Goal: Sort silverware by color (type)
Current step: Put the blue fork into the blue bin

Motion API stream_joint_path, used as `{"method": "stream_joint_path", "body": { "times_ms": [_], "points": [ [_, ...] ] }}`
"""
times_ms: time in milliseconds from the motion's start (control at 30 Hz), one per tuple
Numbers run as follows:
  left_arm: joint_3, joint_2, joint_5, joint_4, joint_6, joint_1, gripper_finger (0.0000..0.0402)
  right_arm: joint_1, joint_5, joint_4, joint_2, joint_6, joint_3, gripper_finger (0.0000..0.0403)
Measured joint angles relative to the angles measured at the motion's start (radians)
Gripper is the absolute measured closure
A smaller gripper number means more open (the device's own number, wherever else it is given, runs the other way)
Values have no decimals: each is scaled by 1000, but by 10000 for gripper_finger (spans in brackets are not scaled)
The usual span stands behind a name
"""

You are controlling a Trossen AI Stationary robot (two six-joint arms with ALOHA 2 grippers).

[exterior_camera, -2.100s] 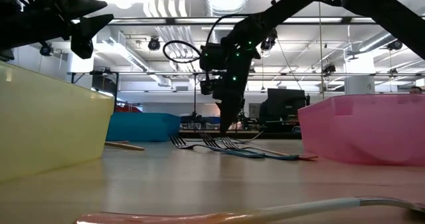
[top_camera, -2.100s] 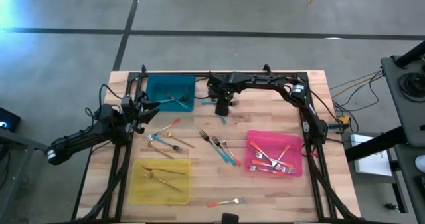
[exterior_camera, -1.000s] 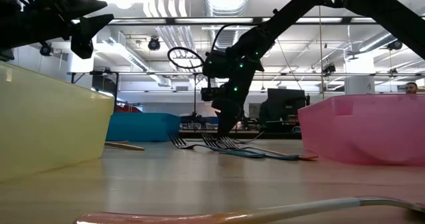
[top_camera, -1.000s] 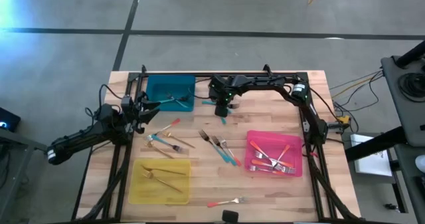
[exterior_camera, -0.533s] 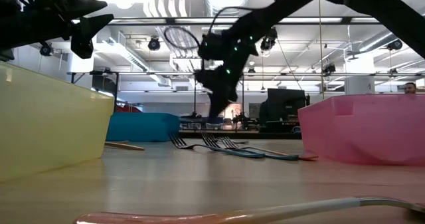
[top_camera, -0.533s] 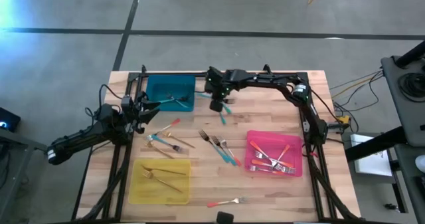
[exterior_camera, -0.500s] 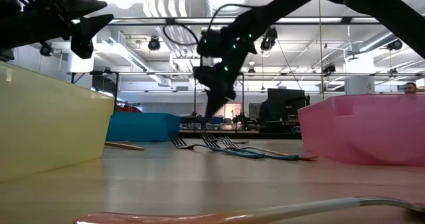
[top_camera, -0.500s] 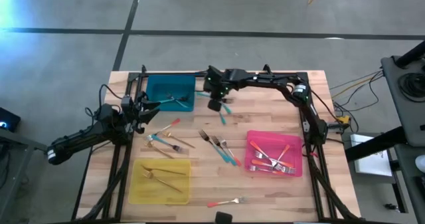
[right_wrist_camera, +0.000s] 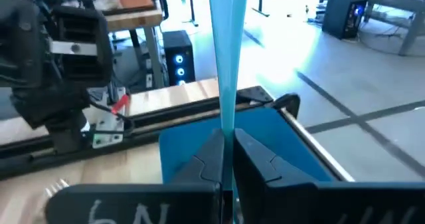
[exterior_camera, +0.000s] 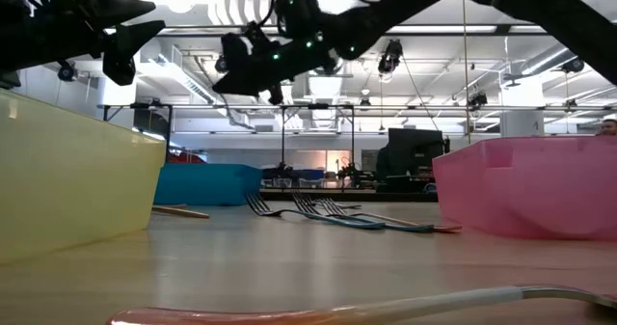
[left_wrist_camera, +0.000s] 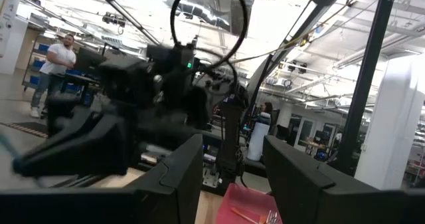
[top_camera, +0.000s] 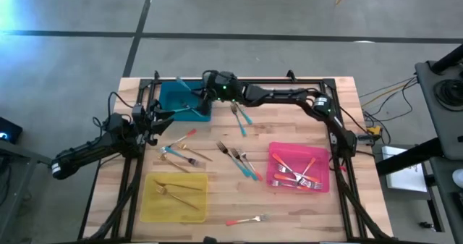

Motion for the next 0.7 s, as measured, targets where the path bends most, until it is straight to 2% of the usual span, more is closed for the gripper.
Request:
{"method": "stream_joint_path", "body": {
  "times_ms": [300,700],
  "points": [
    [0,0,0,1,0,0,260,-7,17,87,132,22,0,392],
    [0,0,0,0,0,0,260,-17,17,113,150,3,0,390]
  ]
}}
